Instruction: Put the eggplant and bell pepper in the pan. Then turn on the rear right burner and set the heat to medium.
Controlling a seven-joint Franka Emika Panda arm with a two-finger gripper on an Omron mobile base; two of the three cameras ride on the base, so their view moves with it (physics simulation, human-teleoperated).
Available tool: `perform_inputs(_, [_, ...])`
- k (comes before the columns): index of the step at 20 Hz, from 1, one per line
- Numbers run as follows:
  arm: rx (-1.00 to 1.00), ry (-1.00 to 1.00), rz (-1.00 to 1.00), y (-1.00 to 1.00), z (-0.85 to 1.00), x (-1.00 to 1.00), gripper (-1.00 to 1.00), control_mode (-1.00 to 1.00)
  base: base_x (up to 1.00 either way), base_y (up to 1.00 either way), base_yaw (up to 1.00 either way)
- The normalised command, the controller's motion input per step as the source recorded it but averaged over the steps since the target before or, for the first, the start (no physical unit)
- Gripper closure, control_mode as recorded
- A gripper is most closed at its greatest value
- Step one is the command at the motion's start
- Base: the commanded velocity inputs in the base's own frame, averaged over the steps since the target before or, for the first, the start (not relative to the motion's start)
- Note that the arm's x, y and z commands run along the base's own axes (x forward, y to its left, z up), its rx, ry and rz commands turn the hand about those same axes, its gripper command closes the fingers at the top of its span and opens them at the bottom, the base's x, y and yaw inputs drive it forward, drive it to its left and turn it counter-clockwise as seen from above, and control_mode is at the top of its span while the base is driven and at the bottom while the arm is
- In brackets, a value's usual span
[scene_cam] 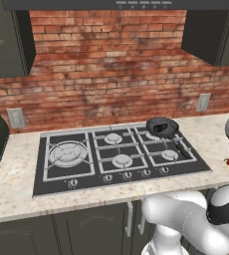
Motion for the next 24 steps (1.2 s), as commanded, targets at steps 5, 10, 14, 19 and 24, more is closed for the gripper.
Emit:
perform_inputs(5, [0.0, 0.05, 0.01, -0.21, -0.23, 0.26, -1.0, -1.0, 0.0, 0.0, 0.0])
perform_inputs(10, [0.0, 0.03, 0.0, -0.17, -0.18, 0.23, -1.0, -1.0, 0.0, 0.0, 0.0])
perform_inputs(14, [0.0, 0.01, 0.01, -0.12, -0.16, 0.21, -1.0, -1.0, 0.0, 0.0, 0.0])
perform_inputs(19, [0.0, 0.01, 0.02, -0.08, -0.19, 0.21, -1.0, -1.0, 0.0, 0.0, 0.0])
perform_inputs(24, [0.0, 0.02, 0.02, -0.09, -0.2, 0.2, -1.0, -1.0, 0.0, 0.0, 0.0])
